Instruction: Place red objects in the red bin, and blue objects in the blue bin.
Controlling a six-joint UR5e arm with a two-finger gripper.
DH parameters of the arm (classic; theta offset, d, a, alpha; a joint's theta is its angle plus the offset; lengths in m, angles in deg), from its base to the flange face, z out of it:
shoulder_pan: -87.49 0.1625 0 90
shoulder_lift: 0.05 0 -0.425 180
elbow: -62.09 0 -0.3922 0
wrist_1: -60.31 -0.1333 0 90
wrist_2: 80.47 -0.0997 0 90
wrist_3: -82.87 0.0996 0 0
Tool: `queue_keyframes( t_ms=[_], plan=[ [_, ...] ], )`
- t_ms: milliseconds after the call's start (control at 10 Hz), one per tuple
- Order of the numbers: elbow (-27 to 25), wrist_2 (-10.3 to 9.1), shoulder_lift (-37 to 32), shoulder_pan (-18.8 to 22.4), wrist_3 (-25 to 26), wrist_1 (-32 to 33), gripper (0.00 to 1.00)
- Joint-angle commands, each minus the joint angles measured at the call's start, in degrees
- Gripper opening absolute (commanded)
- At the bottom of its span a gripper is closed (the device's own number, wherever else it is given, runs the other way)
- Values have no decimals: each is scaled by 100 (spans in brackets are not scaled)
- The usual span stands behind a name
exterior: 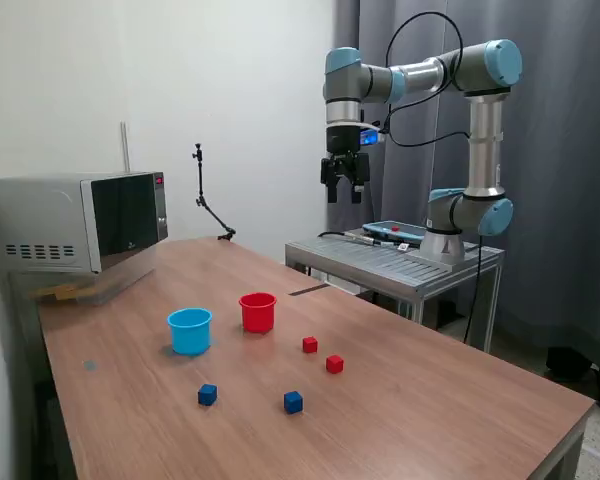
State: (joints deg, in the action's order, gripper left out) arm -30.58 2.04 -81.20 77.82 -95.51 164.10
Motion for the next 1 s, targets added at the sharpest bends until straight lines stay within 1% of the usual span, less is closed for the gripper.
queue_keyframes(
  t_ms=[0, 300, 600, 700, 900],
  plan=[
    [-58, 46, 91, 10, 135, 107, 100],
    [-49, 81, 117, 1, 154, 107, 100],
    [-75, 125, 485, 44, 154, 194, 100],
    [-67, 160, 634, 279, 154, 317, 100],
    [3, 160, 951, 483, 145, 449, 100]
  ],
)
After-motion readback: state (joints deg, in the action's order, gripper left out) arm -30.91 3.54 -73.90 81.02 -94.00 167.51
